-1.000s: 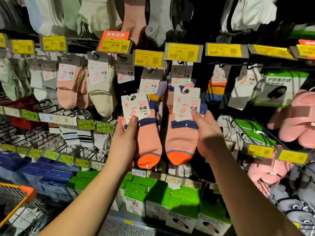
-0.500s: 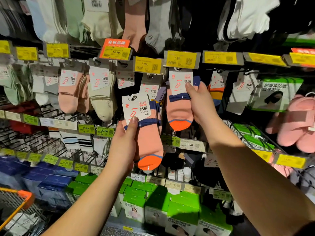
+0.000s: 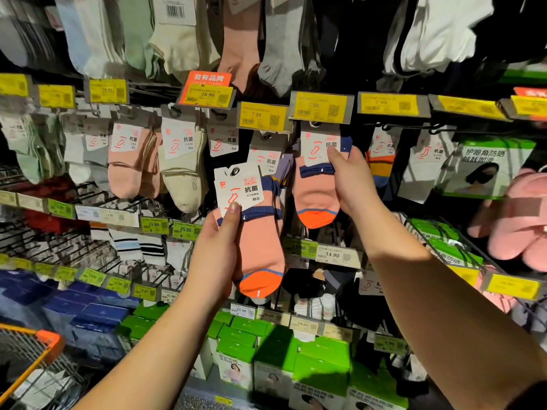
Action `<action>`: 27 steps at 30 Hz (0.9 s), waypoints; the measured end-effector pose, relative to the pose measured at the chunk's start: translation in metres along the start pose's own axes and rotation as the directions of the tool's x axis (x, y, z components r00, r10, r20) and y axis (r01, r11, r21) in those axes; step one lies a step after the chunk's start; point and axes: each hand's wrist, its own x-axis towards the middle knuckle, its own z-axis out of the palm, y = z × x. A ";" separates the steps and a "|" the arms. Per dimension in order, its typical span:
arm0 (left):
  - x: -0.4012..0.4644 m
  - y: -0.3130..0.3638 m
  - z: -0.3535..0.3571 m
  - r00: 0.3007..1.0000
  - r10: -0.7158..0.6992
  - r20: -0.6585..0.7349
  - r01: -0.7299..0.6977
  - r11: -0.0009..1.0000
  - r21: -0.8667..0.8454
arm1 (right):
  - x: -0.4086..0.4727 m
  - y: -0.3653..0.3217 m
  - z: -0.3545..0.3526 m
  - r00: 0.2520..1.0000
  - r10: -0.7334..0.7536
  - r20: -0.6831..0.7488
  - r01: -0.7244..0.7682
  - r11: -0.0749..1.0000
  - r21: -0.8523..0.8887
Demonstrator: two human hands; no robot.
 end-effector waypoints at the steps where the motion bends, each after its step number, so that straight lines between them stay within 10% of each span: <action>1: -0.001 0.001 0.001 1.000 -0.003 -0.002 0.003 1.000 0.000 | 0.001 0.000 0.001 1.000 -0.012 -0.016 0.012 0.999 -0.042; 12: -0.002 -0.002 0.009 0.999 -0.016 0.034 0.017 1.000 -0.014 | 0.032 -0.003 -0.002 1.000 -0.005 -0.030 -0.020 0.631 -0.776; 21: -0.004 -0.001 0.001 1.000 -0.014 0.024 0.014 1.000 0.007 | 0.027 0.007 -0.015 1.000 0.013 0.001 -0.008 0.638 -0.770; 27: -0.009 -0.003 -0.004 0.999 -0.025 0.022 0.024 0.999 0.035 | -0.039 0.013 -0.031 0.998 -0.009 -0.061 -0.021 0.883 -0.468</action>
